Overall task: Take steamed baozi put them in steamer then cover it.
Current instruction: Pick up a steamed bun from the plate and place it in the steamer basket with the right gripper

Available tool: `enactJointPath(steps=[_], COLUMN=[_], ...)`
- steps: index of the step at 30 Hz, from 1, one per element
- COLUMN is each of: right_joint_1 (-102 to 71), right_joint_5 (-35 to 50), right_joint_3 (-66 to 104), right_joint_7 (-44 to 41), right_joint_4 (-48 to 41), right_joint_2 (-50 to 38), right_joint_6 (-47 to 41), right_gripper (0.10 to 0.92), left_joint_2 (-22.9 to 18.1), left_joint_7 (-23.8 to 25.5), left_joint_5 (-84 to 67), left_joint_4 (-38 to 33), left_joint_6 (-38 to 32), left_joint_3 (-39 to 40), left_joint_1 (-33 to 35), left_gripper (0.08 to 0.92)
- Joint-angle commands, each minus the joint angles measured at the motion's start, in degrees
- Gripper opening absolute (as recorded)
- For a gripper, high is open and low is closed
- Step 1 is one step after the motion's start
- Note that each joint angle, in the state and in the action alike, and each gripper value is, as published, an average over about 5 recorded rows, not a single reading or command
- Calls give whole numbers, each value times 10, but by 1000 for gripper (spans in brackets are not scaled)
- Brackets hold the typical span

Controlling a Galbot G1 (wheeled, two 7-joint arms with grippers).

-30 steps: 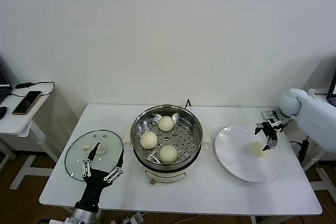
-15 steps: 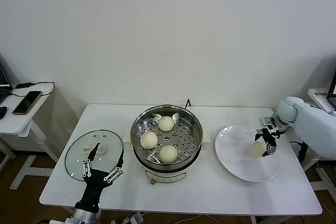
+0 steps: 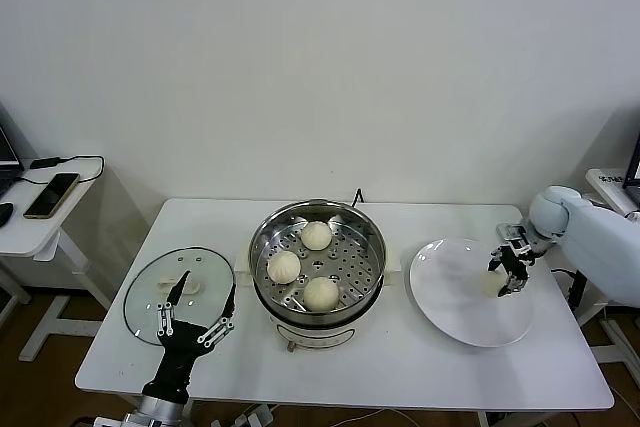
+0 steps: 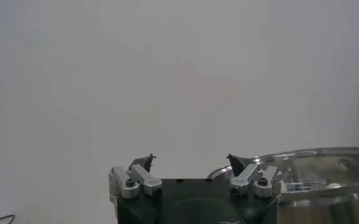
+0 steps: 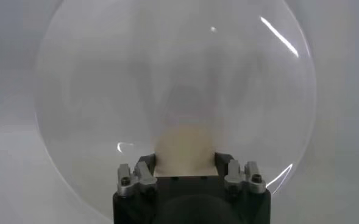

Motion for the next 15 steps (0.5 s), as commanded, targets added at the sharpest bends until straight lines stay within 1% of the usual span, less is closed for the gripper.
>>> enactJointPath(steps=[1,4,8,11,15], right_joint_1=[73,150,287,362,414], right_joint_5=[18,59,152,217,300], right_joint_3=[-24,-83,-199,-255,-293], right_joint_7=[-30,-64,-91,-91,-77], right_joint_4=[49,94,154,190,244], right_joint_2=[-15,-17,7,38,80], right_joint_6=[-2,-12,-43,-69,-112], right_gripper=[645,645,645,643,637], left_joint_2=[2,3,2,2,3], left_joint_7=[0,0,0,-1,-1], left_joint_5=[0,0,0,0,0], left_joint_4=[-2,-3,-6,-8,-7], left_joint_6=[2,4,6,5,4], left_joint_3=[1,3,5,6,8], left_joint_1=[-2,-5,-7,-6,-5], left_gripper=[823,823,823,823,823])
